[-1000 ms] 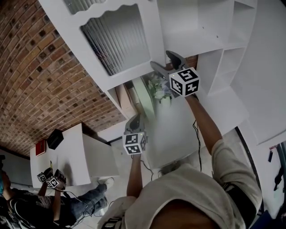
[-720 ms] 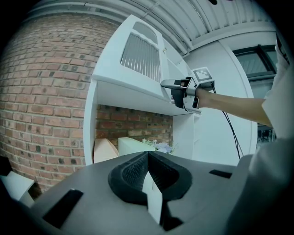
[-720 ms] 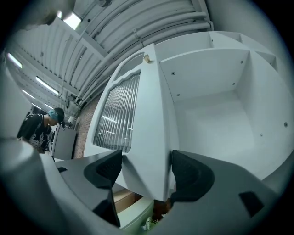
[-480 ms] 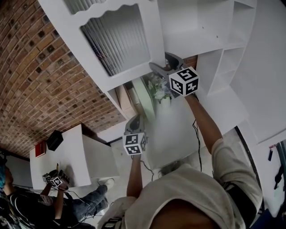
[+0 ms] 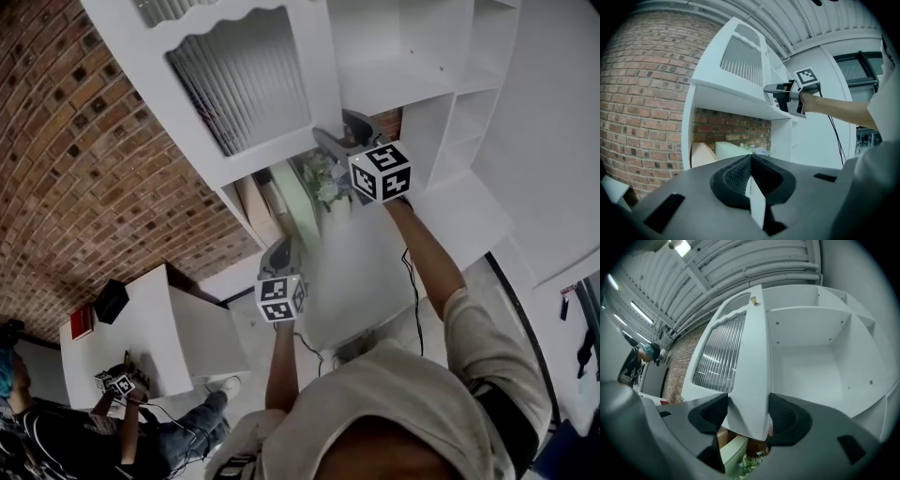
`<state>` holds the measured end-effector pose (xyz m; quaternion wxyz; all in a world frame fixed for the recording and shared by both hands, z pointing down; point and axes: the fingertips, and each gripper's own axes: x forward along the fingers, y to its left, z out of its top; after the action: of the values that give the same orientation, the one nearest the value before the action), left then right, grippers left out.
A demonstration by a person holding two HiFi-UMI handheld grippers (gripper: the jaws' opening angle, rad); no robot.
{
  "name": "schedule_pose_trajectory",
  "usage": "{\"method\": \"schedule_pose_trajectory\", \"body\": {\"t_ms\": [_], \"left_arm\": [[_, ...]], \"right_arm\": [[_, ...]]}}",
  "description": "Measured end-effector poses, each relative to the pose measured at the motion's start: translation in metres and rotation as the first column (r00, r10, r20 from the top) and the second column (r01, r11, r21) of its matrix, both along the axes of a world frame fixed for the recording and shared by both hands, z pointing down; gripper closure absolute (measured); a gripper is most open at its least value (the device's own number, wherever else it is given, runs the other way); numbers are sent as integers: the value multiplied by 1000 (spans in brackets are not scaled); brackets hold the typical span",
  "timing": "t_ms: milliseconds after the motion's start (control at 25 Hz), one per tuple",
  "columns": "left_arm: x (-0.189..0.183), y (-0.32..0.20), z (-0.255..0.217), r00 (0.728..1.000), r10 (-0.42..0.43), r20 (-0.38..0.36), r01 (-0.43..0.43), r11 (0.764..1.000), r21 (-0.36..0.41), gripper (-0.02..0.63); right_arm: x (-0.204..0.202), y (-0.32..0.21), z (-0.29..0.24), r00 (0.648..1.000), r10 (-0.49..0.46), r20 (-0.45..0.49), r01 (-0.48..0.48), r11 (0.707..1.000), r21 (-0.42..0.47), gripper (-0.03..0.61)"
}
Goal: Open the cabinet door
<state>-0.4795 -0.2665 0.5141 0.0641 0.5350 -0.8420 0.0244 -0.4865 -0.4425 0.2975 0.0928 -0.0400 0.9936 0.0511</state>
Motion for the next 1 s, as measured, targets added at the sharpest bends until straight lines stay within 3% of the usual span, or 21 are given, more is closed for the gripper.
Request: {"method": "schedule_pose_trajectory", "body": {"t_ms": [560,1000], "left_arm": [[24,16,0,991,133,-7,-133,991,19,588],[61,11,1,963,271,-1,-270,962,35,588]], "right_arm": [[40,24,-1,990,143,-13,-143,990,-20,311],[71,51,-1,966,256,-32,-257,966,-21,344]]}}
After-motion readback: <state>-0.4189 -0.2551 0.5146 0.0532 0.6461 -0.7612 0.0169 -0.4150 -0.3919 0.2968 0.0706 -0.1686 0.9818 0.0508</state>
